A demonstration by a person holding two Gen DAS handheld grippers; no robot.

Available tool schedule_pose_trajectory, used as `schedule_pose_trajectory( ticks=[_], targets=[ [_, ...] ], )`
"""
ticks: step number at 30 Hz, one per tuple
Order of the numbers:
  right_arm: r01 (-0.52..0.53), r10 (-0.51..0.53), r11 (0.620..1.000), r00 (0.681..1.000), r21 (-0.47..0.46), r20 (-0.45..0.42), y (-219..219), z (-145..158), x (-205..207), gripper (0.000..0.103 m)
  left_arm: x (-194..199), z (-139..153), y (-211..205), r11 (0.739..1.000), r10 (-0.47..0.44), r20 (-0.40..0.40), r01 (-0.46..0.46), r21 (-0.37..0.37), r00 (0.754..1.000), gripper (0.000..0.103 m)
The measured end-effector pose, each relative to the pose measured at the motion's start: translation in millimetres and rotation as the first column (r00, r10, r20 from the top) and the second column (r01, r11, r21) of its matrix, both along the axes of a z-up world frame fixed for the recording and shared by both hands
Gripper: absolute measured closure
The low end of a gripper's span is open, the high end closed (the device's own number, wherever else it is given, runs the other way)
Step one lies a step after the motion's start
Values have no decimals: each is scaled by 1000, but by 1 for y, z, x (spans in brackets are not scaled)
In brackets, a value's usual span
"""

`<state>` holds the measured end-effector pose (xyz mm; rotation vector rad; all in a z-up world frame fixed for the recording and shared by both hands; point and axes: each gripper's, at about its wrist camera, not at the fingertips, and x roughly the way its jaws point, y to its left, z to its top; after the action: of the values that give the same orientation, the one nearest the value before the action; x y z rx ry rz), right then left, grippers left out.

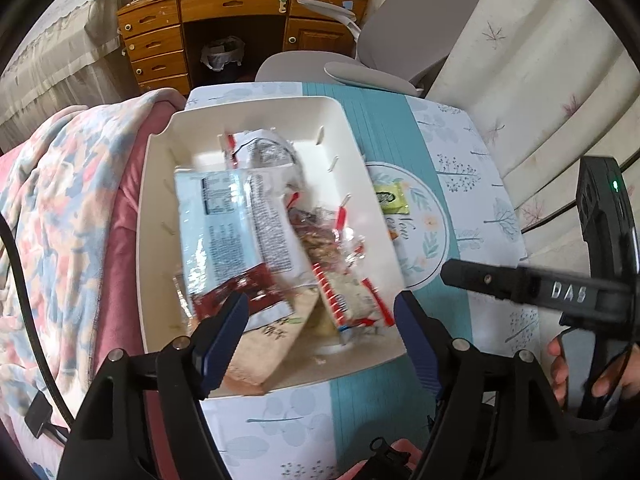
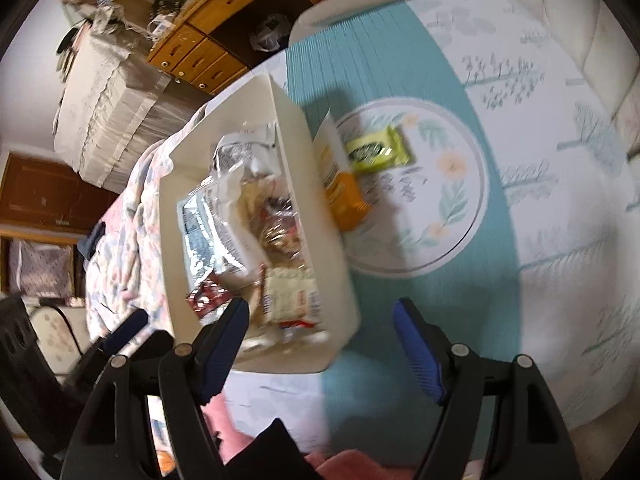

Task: Organize snacks
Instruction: 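Move both tools from the tray to the yellow-green packet and orange oat bar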

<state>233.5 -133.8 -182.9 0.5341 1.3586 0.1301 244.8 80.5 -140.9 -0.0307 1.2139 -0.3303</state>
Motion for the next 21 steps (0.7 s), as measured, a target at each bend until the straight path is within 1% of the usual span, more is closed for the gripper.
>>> schedule_pose_trajectory(
  ticks=[4, 6, 9, 11, 13, 14, 16, 18, 19, 21],
  targets=[
    [-75, 79, 995, 995, -68, 58, -14, 2, 2, 28, 9, 3, -18, 1000, 18, -16, -18, 6, 1000, 29],
    [-110, 117, 990, 990, -90, 79, -20, 1, 4, 28, 14, 2, -27, 1000, 26, -41, -26, 0, 999, 29],
    [-160, 174, 981, 977, -113, 127, -31, -2, 10, 28, 22, 1, -38, 999, 43, -72, -44, -10, 996, 29],
    [-190, 211, 972, 963, -136, 166, -35, -4, 13, 28, 26, -1, -47, 998, 63, -84, -63, 2, 994, 29],
    [-227, 263, 958, 938, -174, 223, -39, -5, 17, 28, 31, -4, -56, 996, 84, -97, -83, 12, 992, 29],
    [-256, 304, 945, 916, -201, 263, -41, -6, 20, 28, 34, -5, -60, 995, 95, -103, -93, 17, 990, 29],
    [-297, 363, 925, 879, -238, 309, -42, -9, 23, 28, 39, -11, -68, 992, 123, -122, -120, 34, 985, 29],
    [-340, 423, 900, 834, -274, 354, -44, -16, 30, 28, 47, -18, -77, 986, 162, -140, -154, 63, 977, 29],
    [-350, 438, 893, 821, -284, 366, -44, -19, 33, 28, 50, -21, -80, 983, 179, -147, -170, 72, 973, 29],
    [-376, 473, 877, 785, -300, 400, -47, -27, 41, 28, 57, -27, -88, 978, 205, -163, -194, 83, 965, 29]
  ],
)
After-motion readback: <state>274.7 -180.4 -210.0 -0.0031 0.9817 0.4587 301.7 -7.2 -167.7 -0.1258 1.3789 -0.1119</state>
